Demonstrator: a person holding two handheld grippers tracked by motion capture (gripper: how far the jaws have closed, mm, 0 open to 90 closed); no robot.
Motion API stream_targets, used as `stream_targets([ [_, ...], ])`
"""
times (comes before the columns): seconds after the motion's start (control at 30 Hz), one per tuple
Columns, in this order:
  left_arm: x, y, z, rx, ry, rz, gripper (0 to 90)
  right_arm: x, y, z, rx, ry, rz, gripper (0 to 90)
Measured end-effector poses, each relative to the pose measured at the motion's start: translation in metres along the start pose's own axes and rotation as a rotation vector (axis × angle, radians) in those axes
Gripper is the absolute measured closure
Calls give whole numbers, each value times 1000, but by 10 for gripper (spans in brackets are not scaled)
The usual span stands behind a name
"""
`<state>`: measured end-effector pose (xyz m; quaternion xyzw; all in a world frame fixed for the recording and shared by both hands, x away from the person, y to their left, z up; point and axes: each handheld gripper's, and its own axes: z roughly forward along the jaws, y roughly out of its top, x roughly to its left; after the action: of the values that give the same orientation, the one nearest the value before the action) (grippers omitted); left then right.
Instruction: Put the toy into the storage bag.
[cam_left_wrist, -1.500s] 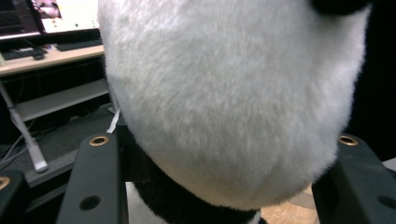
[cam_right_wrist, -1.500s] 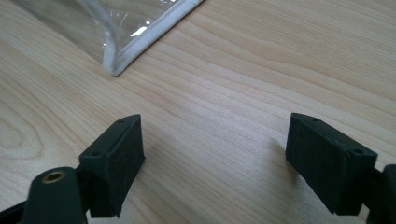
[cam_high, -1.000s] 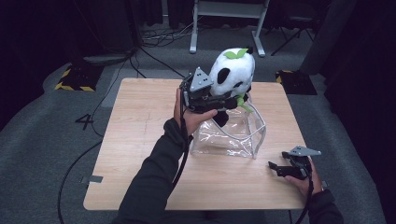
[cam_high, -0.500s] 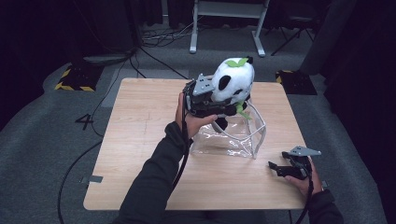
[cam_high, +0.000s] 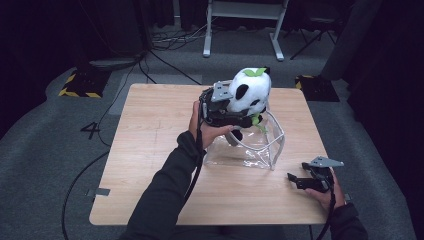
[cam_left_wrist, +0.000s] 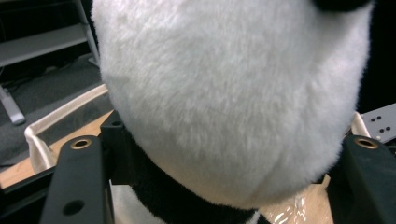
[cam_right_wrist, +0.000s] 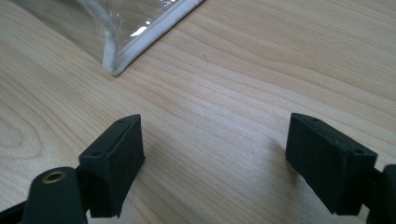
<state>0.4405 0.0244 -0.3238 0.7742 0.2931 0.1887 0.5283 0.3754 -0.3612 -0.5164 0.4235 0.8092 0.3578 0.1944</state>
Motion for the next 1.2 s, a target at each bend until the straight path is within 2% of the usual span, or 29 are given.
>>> stream_targets([
  [0.23, 0, -1, 0, 37, 1, 2, 297, 0, 0, 0, 0, 0, 0, 194],
  [0.27, 0, -2, 1, 63, -11, 1, 281, 0, 0, 0, 0, 0, 0, 194],
  [0.37, 0, -3, 3, 82, -24, -8, 260, 0, 0, 0, 0, -2, 0, 194],
  [0.47, 0, -7, 7, 112, -43, 0, 257, 0, 0, 0, 0, -4, 2, 195],
  [0.5, 0, -7, 7, 112, -43, 0, 256, 0, 0, 0, 0, -4, 2, 195],
  [0.57, -1, -8, 12, 151, -45, 13, 251, 0, 0, 0, 0, -3, 2, 195],
  [0.7, -3, -9, 15, 173, -41, 10, 238, 0, 0, 0, 1, -4, 4, 196],
  [0.9, -3, -9, 17, 239, -57, -6, 208, 0, 0, 0, 1, -7, 7, 200],
  [0.97, -3, -9, 17, 247, -58, -7, 206, 0, 0, 0, 1, -7, 7, 200],
  [1.0, -4, -9, 18, 267, -64, 2, 198, 0, 0, 0, 1, -7, 7, 199],
  [1.2, -6, -10, 21, 290, -39, -25, 166, -1, 0, -1, 0, -22, 18, 209],
])
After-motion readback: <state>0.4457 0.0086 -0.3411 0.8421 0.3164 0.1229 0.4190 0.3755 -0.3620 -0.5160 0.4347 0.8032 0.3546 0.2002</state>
